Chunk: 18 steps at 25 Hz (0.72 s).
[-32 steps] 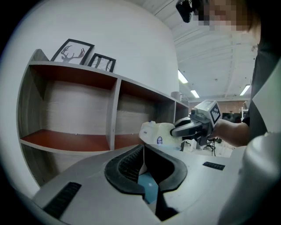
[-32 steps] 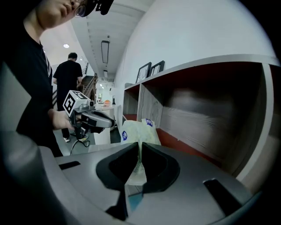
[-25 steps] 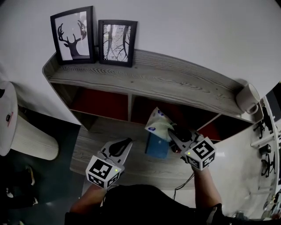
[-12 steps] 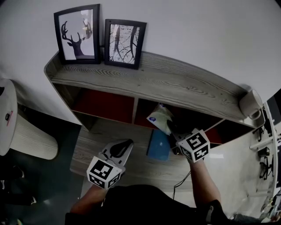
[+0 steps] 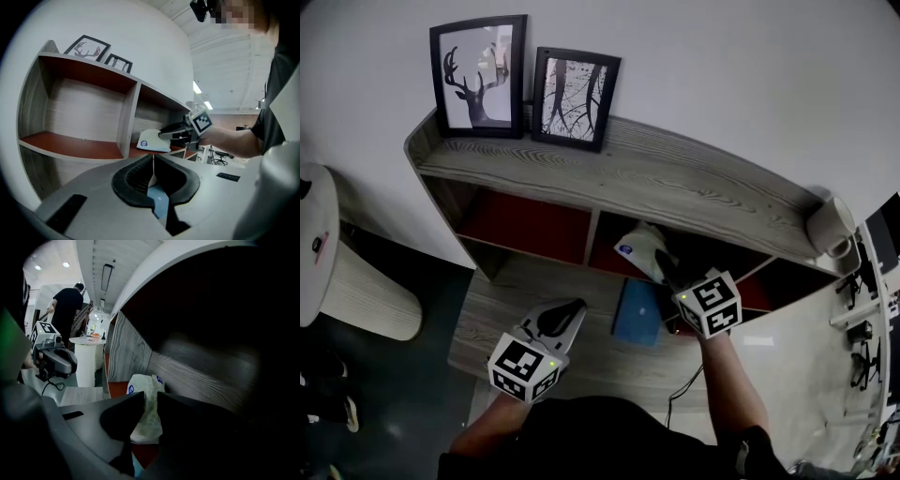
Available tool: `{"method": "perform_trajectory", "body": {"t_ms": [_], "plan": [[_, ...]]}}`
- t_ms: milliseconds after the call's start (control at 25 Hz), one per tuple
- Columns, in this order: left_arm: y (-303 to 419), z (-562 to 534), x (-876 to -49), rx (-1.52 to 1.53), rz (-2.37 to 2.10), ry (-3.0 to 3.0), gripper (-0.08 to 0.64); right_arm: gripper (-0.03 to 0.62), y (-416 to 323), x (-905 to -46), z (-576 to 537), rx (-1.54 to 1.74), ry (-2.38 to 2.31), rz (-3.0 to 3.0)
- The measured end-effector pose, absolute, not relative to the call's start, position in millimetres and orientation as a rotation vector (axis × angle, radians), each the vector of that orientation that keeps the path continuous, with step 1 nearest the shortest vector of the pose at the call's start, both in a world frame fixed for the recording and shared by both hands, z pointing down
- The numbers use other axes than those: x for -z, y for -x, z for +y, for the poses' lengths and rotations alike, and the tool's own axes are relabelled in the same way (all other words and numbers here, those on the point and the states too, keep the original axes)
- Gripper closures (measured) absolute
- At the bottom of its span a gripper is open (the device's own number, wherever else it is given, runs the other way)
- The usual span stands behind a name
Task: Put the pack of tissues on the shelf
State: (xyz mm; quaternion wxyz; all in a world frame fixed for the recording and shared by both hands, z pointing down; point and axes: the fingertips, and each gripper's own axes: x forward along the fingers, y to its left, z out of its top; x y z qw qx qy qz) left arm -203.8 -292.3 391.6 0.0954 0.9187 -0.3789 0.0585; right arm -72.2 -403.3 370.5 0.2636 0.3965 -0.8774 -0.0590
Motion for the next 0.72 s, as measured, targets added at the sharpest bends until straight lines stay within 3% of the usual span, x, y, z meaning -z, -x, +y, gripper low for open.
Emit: {"method": "perform_trajectory", "body": {"t_ms": [200, 720], "plan": [[201.3, -285.9, -386.7, -0.172, -1.118, -2.736, 0.538, 0.520, 63.8, -359.7, -394.0, 0.162, -1.140, -2.415], [177.1, -269.8, -374.4, -0.178, -1.099, -2.766, 0.538, 0.518, 45.1, -323.2, -340.7, 0.140, -1.217, -2.639]]}}
